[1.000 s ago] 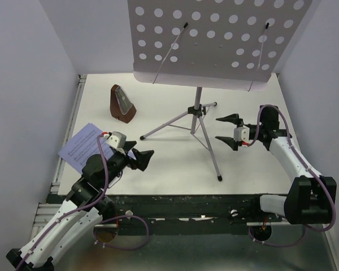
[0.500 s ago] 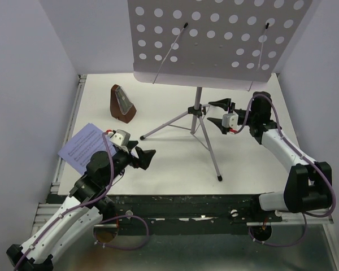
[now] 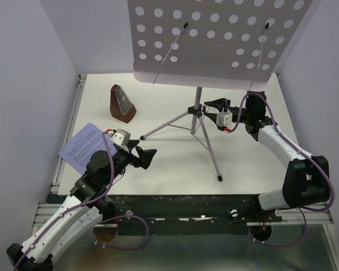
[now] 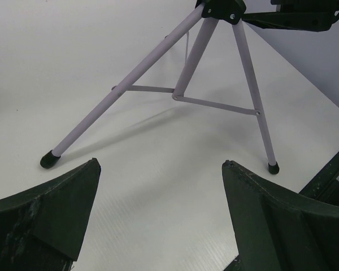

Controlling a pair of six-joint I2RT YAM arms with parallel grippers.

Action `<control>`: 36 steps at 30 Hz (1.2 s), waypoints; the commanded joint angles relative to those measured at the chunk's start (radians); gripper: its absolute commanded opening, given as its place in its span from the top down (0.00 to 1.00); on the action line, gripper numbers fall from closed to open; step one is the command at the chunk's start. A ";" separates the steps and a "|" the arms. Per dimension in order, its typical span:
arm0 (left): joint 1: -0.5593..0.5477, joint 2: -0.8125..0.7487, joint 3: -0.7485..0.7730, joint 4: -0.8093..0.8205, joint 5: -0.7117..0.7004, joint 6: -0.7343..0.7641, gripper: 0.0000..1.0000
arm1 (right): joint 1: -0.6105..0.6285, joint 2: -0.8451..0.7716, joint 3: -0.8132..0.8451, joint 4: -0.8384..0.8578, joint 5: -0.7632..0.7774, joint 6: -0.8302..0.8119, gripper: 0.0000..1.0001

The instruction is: Set up the instrument practice props

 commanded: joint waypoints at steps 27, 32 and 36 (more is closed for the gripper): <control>0.006 -0.047 -0.014 0.005 0.021 -0.022 0.01 | 0.024 0.045 0.116 -0.038 0.069 0.568 0.82; 0.004 -0.055 -0.014 -0.004 0.020 -0.020 0.01 | 0.023 0.089 0.127 0.014 0.023 0.811 0.85; 0.006 -0.067 -0.012 -0.017 0.018 -0.020 0.01 | 0.021 0.125 0.121 0.102 -0.004 1.018 0.86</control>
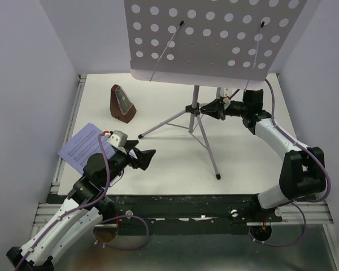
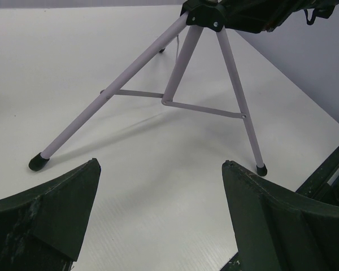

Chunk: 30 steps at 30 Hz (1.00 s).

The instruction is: Set up the instrument practice props

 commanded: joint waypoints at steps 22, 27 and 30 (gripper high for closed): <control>0.006 -0.041 -0.008 -0.024 0.012 -0.003 0.01 | -0.012 0.141 0.069 0.143 -0.093 0.810 0.61; 0.006 -0.038 -0.007 -0.022 0.016 -0.003 0.01 | -0.012 0.149 0.094 0.161 -0.104 0.827 0.52; 0.006 -0.044 -0.007 -0.030 0.016 -0.006 0.01 | -0.013 0.150 0.102 0.187 -0.098 0.850 0.50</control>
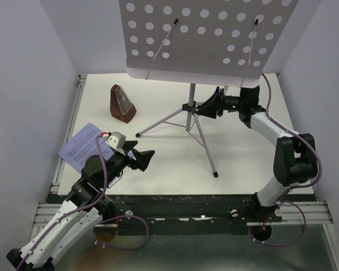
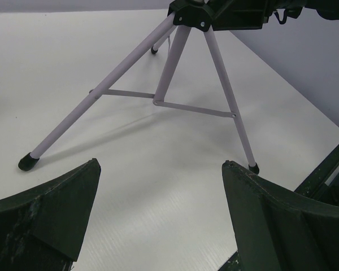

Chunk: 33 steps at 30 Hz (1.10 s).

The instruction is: Set up the instrument practice props

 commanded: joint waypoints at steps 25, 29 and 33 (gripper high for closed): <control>0.006 -0.025 -0.004 -0.026 0.010 -0.012 0.01 | -0.016 0.048 0.086 0.022 -0.032 0.137 0.72; 0.004 -0.031 -0.007 -0.028 0.010 -0.014 0.01 | -0.016 0.037 0.065 -0.001 -0.012 0.123 0.62; 0.004 -0.036 -0.004 -0.031 0.011 -0.014 0.01 | -0.016 0.031 0.065 -0.043 0.008 0.082 0.57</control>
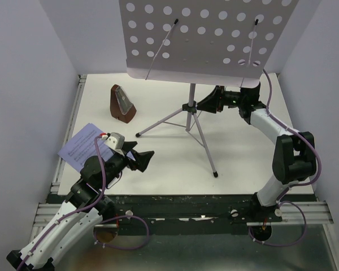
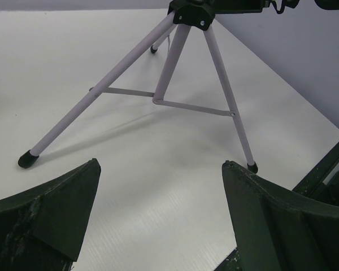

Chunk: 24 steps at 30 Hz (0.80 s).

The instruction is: Set up the instrument practice props

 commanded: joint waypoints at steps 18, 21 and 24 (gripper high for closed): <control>0.004 -0.021 0.012 -0.026 0.007 0.000 0.01 | -0.042 0.046 -0.023 0.119 0.023 0.456 1.00; 0.006 -0.025 0.013 -0.032 0.005 0.000 0.01 | -0.071 0.066 -0.030 0.123 0.068 0.663 1.00; 0.006 -0.024 0.016 -0.030 0.005 0.000 0.01 | -0.090 0.076 -0.046 0.088 0.114 0.807 1.00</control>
